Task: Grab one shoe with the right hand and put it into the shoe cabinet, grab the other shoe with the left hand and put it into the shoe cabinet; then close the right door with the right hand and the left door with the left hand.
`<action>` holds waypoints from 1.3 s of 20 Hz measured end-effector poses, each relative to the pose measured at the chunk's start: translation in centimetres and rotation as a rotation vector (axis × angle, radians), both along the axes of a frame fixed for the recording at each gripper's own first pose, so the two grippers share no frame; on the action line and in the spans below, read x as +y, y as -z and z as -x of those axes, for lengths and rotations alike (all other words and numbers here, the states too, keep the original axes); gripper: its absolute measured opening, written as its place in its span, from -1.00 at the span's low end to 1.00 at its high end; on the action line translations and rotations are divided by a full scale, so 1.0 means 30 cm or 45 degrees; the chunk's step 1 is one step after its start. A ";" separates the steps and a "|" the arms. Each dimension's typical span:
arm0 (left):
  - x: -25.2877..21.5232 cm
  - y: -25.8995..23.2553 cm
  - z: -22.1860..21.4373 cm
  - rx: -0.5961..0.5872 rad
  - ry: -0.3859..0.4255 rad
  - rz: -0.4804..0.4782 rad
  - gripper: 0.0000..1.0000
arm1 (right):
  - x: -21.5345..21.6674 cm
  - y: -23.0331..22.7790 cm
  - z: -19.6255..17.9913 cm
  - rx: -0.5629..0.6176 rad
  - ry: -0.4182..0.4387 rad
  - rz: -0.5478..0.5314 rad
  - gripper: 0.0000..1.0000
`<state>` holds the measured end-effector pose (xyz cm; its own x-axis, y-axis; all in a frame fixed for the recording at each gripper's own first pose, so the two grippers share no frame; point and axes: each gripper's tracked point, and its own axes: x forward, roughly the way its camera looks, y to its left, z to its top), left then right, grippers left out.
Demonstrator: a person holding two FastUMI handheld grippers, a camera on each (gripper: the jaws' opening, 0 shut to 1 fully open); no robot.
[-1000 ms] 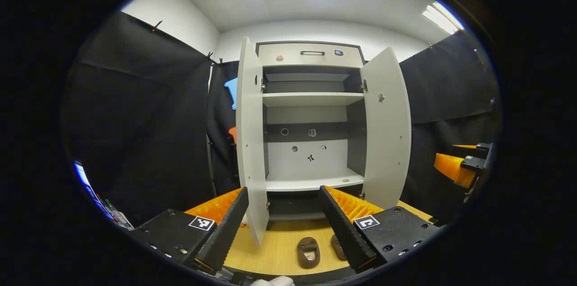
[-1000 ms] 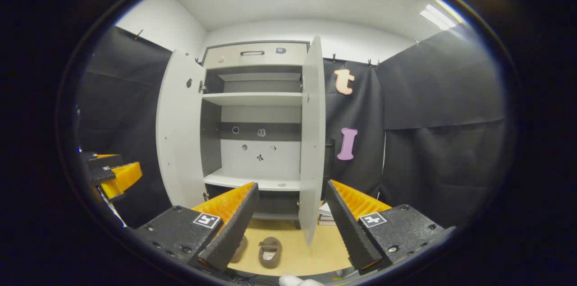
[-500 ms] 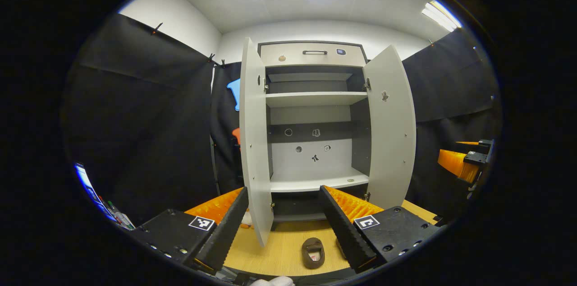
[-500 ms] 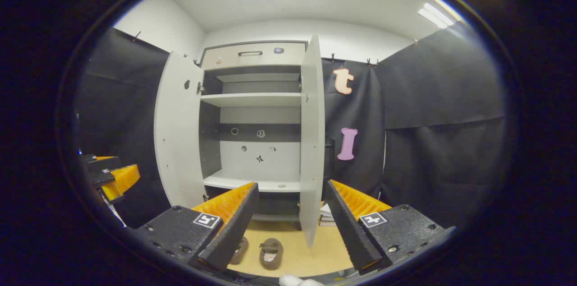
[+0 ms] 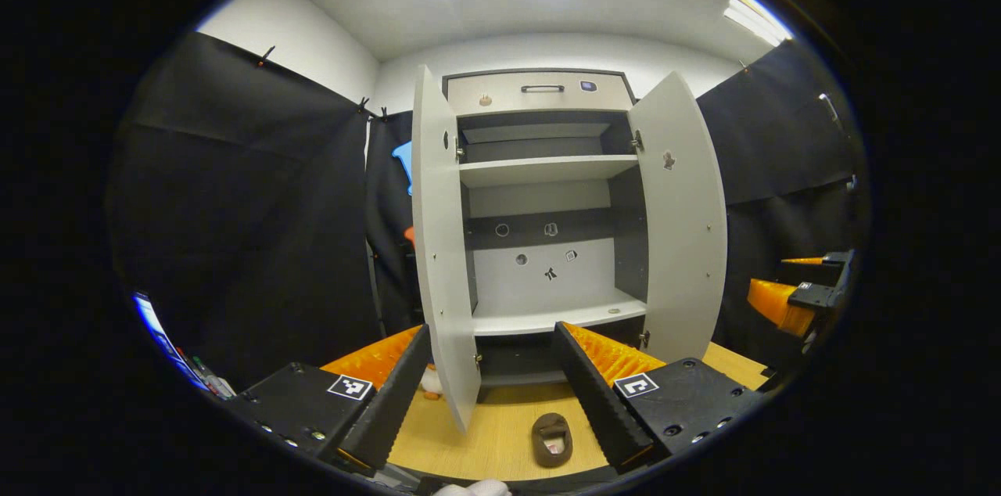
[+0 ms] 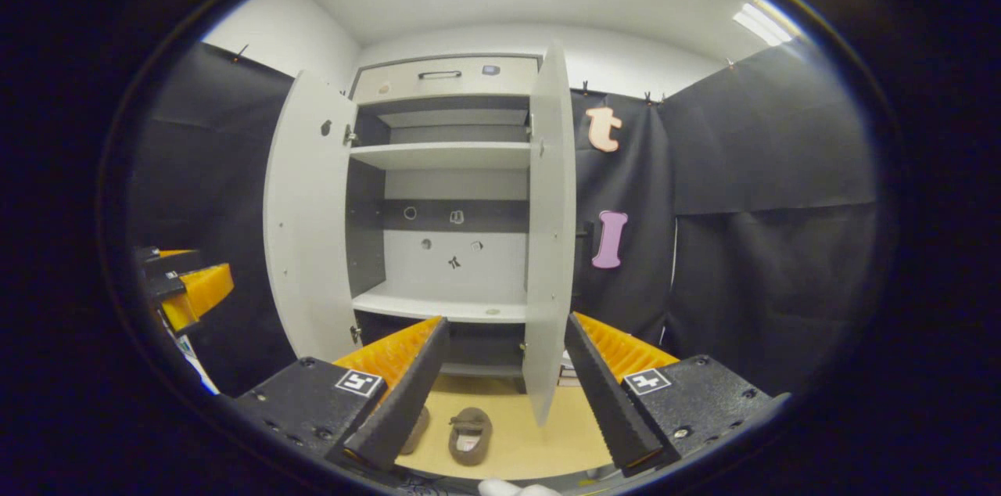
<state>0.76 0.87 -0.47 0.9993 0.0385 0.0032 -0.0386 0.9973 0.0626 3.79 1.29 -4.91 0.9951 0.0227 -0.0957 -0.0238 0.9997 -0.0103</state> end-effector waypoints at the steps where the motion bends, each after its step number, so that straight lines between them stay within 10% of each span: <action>1: 0.003 0.004 -0.004 0.001 -0.006 -0.010 0.92 | 0.000 0.069 -0.014 0.048 -0.003 0.007 0.94; 12: 0.017 0.072 -0.035 0.088 -0.055 -0.057 0.92 | 0.111 0.857 -0.123 0.651 -0.101 -0.006 0.95; 26: 0.032 0.150 -0.086 0.203 -0.174 -0.071 0.92 | 0.285 1.313 -0.443 0.934 -0.169 -0.015 0.95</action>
<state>3.33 1.82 -4.96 0.9727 0.1782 -0.1487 -0.1587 0.9782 0.1340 17.07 9.83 -44.30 0.6646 0.1432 -0.7333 -0.1405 0.9879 0.0656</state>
